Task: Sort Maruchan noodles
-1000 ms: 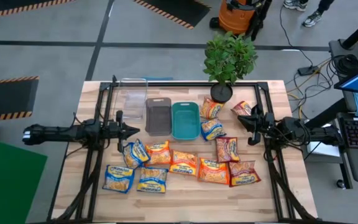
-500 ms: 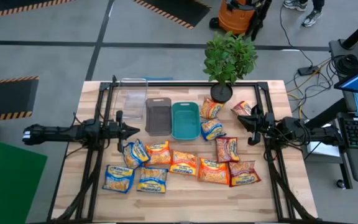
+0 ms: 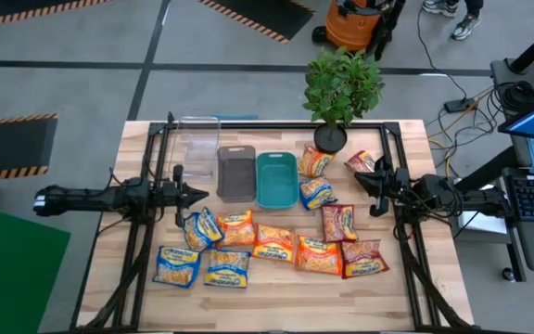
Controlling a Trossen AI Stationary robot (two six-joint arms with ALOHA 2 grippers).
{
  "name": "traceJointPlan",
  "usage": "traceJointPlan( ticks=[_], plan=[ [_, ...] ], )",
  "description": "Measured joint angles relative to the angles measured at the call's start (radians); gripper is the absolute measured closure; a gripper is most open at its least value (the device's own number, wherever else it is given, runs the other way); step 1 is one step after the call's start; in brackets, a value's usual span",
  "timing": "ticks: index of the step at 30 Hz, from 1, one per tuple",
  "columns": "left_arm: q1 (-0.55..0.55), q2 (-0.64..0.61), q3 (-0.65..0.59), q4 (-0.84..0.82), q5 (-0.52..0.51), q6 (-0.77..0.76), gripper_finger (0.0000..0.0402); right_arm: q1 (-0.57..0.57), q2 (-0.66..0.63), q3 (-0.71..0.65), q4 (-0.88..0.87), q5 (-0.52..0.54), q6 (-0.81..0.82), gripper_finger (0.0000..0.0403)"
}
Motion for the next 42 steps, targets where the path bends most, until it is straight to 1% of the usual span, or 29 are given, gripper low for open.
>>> traceJointPlan(
  ticks=[10,16,19,22,23,25,28,31,33,37,42],
  plan=[
    [0.0,0.0,0.0,0.0,0.0,0.0,0.0402,0.0,0.0,0.0,0.0,0.0,0.0,0.0385],
    [0.0,0.0,0.0,0.017,0.0,0.027,0.0402,0.0,0.0,0.0,0.001,0.0,0.0,0.0385],
    [0.0,0.001,0.0,0.108,0.0,-0.042,0.0402,0.0,0.0,0.0,0.009,0.0,0.021,0.0385],
    [0.0,0.002,0.0,0.252,0.0,-0.217,0.0402,0.0,0.001,0.0,0.042,0.0,0.19,0.0385],
    [0.0,0.002,0.0,0.312,-0.001,-0.272,0.0402,0.0,0.003,0.0,0.049,0.0,0.227,0.0385],
    [0.0,0.002,0.0,0.435,-0.001,-0.329,0.0402,0.0,0.009,0.0,0.062,0.0,0.255,0.0385],
    [0.0,0.002,0.0,0.583,0.0,-0.337,0.0402,0.0,0.024,0.0,0.117,-0.002,0.292,0.0385],
    [-0.002,0.002,0.0,0.684,0.0,-0.342,0.0402,0.0,0.048,0.0,0.199,-0.002,0.323,0.0385],
    [-0.002,0.005,0.0,0.736,0.001,-0.362,0.0402,0.0,0.064,0.003,0.233,-0.002,0.335,0.0385],
    [-0.002,0.027,0.0,0.808,0.002,-0.407,0.0402,0.001,0.107,0.04,0.23,-0.01,0.407,0.0385],
    [-0.002,0.105,0.0,0.891,0.003,-0.443,0.0402,0.003,0.213,0.119,0.23,-0.056,0.435,0.0385]
  ],
)
